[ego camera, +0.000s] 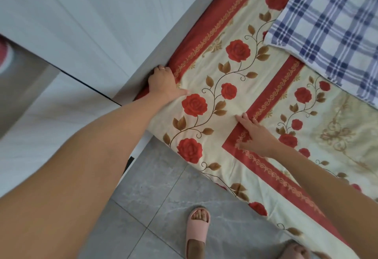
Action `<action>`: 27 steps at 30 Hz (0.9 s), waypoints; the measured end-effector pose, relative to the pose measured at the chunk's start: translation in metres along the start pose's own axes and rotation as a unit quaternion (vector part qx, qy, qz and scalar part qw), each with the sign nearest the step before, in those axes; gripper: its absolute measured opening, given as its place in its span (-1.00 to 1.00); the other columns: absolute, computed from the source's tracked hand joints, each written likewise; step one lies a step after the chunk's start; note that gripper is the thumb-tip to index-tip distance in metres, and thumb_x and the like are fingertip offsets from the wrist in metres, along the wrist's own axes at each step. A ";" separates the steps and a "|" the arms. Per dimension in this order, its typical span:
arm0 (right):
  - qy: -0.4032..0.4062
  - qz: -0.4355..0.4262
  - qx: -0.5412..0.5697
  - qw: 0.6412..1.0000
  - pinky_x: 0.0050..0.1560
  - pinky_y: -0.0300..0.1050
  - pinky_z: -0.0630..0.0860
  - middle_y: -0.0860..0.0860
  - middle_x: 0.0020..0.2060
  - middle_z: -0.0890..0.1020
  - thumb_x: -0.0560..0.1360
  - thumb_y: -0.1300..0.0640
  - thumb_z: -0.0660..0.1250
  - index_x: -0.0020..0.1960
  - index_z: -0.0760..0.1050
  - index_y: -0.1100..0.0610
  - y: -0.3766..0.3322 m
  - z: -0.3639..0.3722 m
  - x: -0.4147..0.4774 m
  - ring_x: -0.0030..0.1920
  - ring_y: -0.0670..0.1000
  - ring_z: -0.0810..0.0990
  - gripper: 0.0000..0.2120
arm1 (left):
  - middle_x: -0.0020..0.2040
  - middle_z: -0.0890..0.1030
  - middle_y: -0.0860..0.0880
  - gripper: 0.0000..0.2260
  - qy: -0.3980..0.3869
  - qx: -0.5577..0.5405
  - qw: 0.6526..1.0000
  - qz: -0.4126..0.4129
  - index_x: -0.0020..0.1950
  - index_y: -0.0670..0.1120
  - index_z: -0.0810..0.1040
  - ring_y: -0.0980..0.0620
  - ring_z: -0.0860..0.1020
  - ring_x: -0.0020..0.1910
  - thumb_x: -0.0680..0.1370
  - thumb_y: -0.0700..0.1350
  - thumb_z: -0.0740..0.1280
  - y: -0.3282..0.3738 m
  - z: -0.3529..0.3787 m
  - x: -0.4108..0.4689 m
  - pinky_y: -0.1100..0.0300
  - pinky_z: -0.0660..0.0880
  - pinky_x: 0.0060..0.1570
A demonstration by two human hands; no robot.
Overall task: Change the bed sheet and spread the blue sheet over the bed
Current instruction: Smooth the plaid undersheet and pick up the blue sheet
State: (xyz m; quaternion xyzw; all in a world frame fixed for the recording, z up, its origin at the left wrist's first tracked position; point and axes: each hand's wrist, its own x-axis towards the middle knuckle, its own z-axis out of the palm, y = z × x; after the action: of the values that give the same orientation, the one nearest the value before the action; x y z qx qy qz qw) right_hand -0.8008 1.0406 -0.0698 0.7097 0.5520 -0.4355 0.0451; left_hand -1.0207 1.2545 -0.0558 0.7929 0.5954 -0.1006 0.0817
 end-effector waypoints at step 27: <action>-0.032 0.010 0.224 0.974 0.51 0.08 -0.06 -0.19 0.53 -0.07 0.53 0.18 0.34 0.51 0.08 -0.17 0.007 -0.006 0.001 0.53 -0.07 -0.17 -0.30 | 0.04 0.59 0.03 -0.51 0.085 -0.501 0.776 -0.374 0.01 0.03 0.52 -0.03 0.51 0.04 0.22 0.26 0.51 -0.053 0.046 -0.093 -0.01 0.43 0.17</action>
State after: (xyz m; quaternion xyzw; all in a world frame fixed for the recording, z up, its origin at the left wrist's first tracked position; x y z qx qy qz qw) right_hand -0.7917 1.0419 -0.0696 0.6928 0.4318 -0.5699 -0.0932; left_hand -1.1003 1.1712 -0.0769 0.3598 0.8161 0.2570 0.3721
